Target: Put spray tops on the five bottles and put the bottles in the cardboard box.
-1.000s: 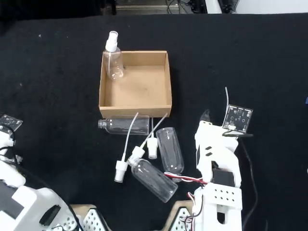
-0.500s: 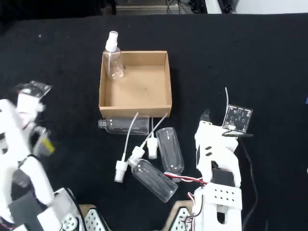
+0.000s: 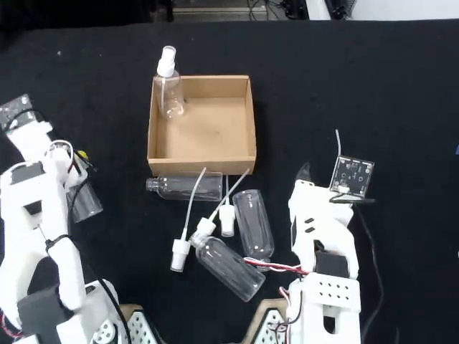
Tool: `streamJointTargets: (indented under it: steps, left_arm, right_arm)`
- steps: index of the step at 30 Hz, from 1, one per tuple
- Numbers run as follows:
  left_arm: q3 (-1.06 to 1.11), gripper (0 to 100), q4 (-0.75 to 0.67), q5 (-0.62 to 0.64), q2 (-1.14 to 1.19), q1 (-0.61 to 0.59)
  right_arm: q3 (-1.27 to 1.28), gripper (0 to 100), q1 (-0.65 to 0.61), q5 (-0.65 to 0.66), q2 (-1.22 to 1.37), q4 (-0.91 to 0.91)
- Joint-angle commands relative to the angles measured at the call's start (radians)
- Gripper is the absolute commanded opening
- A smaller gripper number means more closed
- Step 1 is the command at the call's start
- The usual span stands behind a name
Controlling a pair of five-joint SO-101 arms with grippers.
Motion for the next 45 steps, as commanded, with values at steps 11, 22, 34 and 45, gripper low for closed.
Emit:
streamJointTargets:
  steps: [11,22,34,45]
  left_arm:
    - [0.206,3,-0.344,0.055,-0.044,0.015]
    - [0.328,3,-0.351,0.057,-0.308,0.016]
    - [0.759,3,-0.706,0.049,-0.835,0.015]
    - [0.94,3,-0.715,0.049,-1.217,0.007]
  right_arm:
    - [-0.001,21.5,-0.021,0.0,-0.022,-0.009]
    - [-0.001,21.5,-0.021,0.0,-0.022,-0.006]
    - [-0.001,21.5,-0.021,0.0,-0.022,-0.003]
    - [-0.001,21.5,-0.021,0.0,-0.022,-0.003]
